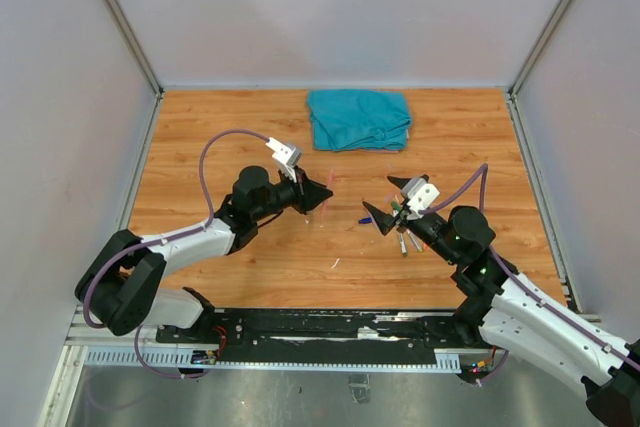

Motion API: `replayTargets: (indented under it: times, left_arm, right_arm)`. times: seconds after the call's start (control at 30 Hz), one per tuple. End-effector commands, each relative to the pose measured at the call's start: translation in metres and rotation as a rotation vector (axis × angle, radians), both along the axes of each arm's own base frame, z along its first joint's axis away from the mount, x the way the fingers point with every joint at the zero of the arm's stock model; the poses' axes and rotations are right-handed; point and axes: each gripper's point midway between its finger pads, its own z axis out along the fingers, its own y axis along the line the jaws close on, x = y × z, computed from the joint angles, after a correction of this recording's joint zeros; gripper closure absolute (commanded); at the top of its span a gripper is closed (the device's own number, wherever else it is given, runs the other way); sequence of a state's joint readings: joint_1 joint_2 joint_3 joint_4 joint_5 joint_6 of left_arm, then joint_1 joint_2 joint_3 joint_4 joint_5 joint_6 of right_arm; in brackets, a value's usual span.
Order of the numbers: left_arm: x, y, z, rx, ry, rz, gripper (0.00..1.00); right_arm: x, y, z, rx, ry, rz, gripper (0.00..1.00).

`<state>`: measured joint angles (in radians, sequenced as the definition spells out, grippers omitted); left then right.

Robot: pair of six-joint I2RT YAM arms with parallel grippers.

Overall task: Insert the pens into the pen caps
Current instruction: Pick up the pen from the center of the board, then press the pen cap onto the pen.

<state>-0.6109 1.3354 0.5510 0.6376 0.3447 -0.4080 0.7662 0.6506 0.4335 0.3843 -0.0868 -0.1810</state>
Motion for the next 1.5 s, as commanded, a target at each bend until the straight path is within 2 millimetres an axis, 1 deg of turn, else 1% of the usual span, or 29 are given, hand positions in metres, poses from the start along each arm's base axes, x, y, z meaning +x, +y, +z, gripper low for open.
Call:
replayTargets:
  times: [0.0,0.07,0.17,0.27,0.3,0.37,0.5,0.53,0.6,0.7,0.8,0.87,0.97,1.07,1.3,1.47]
  left_arm:
    - [-0.006,-0.015,0.012,0.006,-0.061,-0.067,0.99]
    - [-0.009,-0.018,0.012,0.009,-0.070,-0.081,1.00]
    - [-0.011,-0.021,0.013,0.015,-0.081,-0.098,0.99]
    - [-0.014,-0.023,0.014,0.017,-0.087,-0.114,0.99]
    - [-0.015,-0.024,0.015,0.017,-0.091,-0.119,0.99]
    - [-0.017,-0.026,0.015,0.019,-0.098,-0.134,0.99]
    - [-0.024,-0.031,0.019,0.014,-0.116,-0.174,0.99]
    - [-0.026,-0.032,0.020,0.010,-0.120,-0.185,0.99]
    - [-0.031,-0.035,0.021,0.003,-0.127,-0.211,0.99]
    - [-0.037,-0.038,0.023,-0.008,-0.137,-0.248,1.00]
    - [-0.042,-0.041,0.025,-0.014,-0.146,-0.277,0.99]
    - [-0.046,-0.043,0.028,-0.021,-0.157,-0.293,0.99]
    - [-0.051,-0.043,0.031,-0.030,-0.172,-0.310,0.99]
    - [-0.054,-0.043,0.034,-0.038,-0.183,-0.323,0.99]
    - [-0.060,-0.043,0.038,-0.050,-0.200,-0.345,1.00]
    - [-0.065,-0.043,0.042,-0.064,-0.219,-0.365,0.99]
  right_arm:
    - [-0.010,0.007,0.019,-0.066,-0.109,0.074,0.27]
    - [-0.017,0.013,0.016,-0.139,-0.154,0.137,0.26]
    - [-0.022,0.016,0.014,-0.204,-0.179,0.181,0.24]
    - [-0.024,0.017,0.010,-0.291,-0.197,0.212,0.20]
    - [-0.024,0.017,0.014,-0.315,-0.206,0.219,0.18]
    - [-0.024,0.016,0.013,-0.368,-0.205,0.230,0.15]
    - [-0.025,0.016,0.001,-0.483,-0.208,0.265,0.09]
    - [-0.027,0.017,-0.001,-0.504,-0.218,0.279,0.09]
    - [-0.034,0.021,-0.006,-0.539,-0.261,0.330,0.03]
    - [-0.044,0.026,-0.006,-0.561,-0.324,0.380,0.02]
    - [-0.050,0.033,-0.005,-0.565,-0.344,0.420,0.02]
    - [-0.048,0.035,-0.004,-0.578,-0.346,0.416,0.02]
    - [-0.036,0.036,0.001,-0.589,-0.337,0.352,0.02]
    - [-0.029,0.038,0.003,-0.581,-0.331,0.315,0.01]
    - [-0.023,0.043,0.000,-0.588,-0.347,0.297,0.01]
    - [-0.023,0.042,-0.002,-0.596,-0.354,0.300,0.01]
